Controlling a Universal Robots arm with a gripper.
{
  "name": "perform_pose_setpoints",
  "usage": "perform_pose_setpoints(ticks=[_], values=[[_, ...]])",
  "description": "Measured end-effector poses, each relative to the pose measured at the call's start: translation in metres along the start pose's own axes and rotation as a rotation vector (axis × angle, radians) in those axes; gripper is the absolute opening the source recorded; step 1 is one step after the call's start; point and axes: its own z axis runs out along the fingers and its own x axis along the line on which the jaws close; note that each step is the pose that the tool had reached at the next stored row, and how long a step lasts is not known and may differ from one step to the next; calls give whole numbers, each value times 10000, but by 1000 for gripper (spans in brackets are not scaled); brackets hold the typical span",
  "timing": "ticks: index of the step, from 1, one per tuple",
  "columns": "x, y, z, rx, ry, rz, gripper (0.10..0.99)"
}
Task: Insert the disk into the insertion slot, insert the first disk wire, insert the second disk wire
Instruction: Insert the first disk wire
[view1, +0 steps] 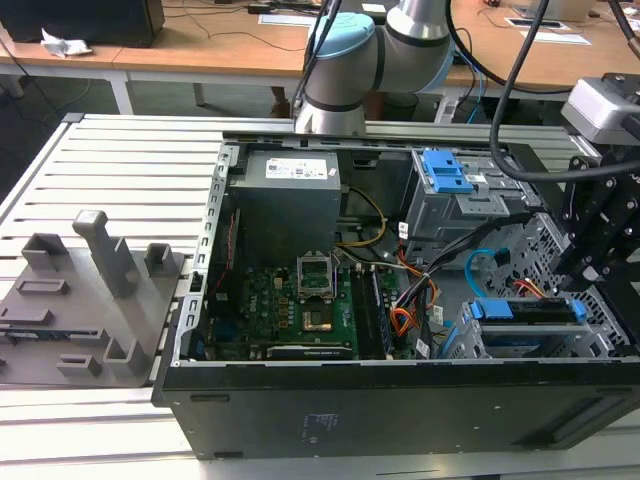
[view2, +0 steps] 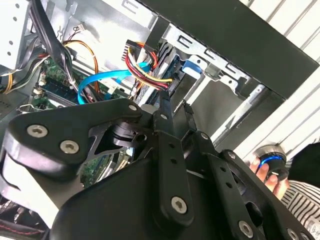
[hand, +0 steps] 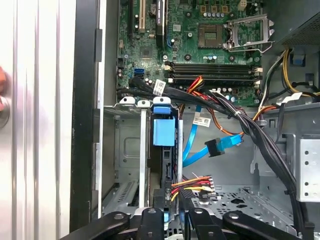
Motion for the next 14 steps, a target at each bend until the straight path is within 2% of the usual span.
perform_pose_setpoints(ticks=[6,8,14], values=[[0,0,-5,0,0,-1,251],[0,0,-6,0,0,-1,106],[0,0,-9,0,1,-1,106]])
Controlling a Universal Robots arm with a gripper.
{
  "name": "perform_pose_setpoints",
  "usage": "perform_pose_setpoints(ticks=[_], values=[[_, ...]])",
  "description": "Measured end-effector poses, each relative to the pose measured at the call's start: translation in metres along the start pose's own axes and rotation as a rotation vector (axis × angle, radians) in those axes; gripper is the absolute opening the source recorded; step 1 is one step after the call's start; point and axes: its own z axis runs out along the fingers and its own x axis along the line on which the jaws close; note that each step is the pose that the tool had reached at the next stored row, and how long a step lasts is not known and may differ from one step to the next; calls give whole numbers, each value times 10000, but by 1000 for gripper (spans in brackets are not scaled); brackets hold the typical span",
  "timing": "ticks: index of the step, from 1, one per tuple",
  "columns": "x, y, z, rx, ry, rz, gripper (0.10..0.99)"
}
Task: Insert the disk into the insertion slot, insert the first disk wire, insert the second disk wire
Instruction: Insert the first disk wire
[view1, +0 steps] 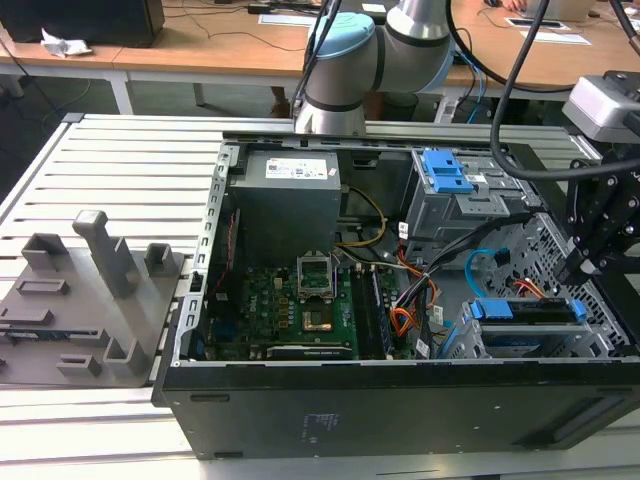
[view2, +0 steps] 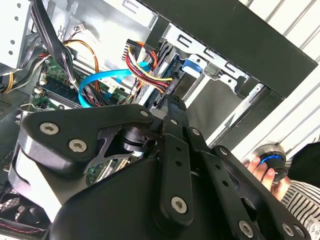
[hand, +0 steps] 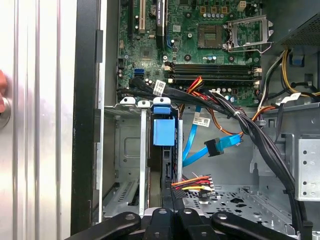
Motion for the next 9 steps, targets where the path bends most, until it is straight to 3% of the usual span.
perform_pose_setpoints(ticks=[5,9], values=[[1,72,3,-1,1,1,106],[3,327,18,13,-9,1,106]])
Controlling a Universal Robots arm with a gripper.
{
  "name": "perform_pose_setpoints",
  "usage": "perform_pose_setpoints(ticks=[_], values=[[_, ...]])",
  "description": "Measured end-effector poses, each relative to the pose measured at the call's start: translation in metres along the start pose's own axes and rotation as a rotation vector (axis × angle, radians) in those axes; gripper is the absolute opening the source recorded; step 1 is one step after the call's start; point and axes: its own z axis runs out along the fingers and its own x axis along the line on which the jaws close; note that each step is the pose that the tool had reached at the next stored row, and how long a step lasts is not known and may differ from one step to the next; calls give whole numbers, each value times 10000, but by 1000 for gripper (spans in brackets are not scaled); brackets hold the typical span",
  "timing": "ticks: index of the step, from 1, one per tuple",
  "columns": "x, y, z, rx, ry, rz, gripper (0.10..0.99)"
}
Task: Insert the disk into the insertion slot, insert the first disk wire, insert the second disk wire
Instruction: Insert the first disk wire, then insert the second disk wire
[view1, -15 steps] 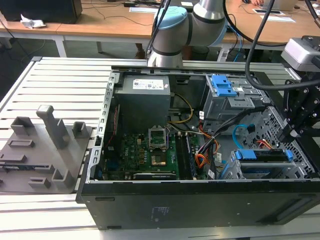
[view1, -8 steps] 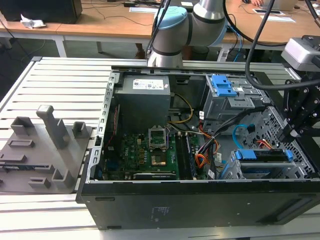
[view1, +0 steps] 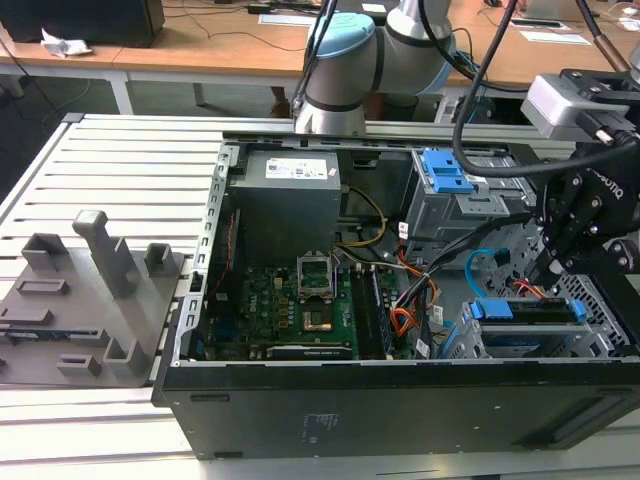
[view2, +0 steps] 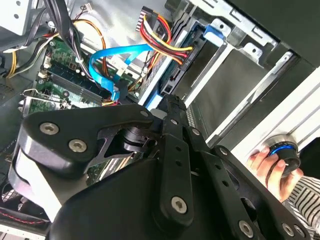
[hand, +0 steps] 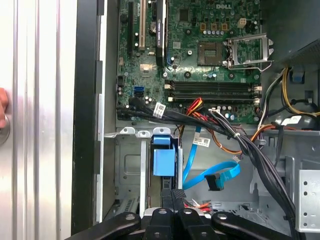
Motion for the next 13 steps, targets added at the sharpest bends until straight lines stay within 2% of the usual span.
perform_pose_setpoints(ticks=[13], values=[[0,7,0,0,1,-1,106]])
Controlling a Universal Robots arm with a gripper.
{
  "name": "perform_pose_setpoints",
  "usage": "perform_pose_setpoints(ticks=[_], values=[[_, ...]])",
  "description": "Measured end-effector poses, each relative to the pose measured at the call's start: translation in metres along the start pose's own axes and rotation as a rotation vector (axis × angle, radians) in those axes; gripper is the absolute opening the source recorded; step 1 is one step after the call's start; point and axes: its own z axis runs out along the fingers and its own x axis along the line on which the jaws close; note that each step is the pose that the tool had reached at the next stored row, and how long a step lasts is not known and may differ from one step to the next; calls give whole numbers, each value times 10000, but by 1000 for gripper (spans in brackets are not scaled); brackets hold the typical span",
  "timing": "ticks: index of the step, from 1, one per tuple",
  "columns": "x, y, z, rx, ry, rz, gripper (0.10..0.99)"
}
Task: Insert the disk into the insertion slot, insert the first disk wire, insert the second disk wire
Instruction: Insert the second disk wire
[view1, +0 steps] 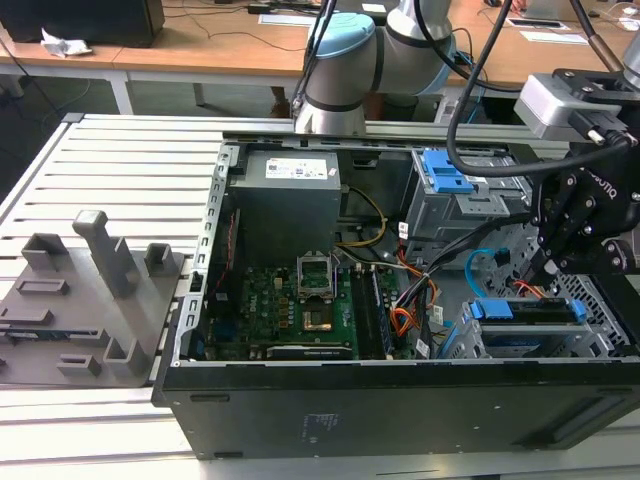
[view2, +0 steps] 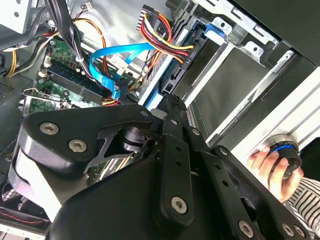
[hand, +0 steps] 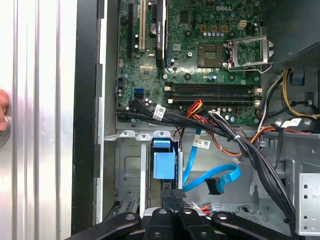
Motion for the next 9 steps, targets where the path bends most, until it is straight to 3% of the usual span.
perform_pose_setpoints(ticks=[8,9], values=[[0,3,0,0,0,0,114],[0,3,0,0,0,0,169]])
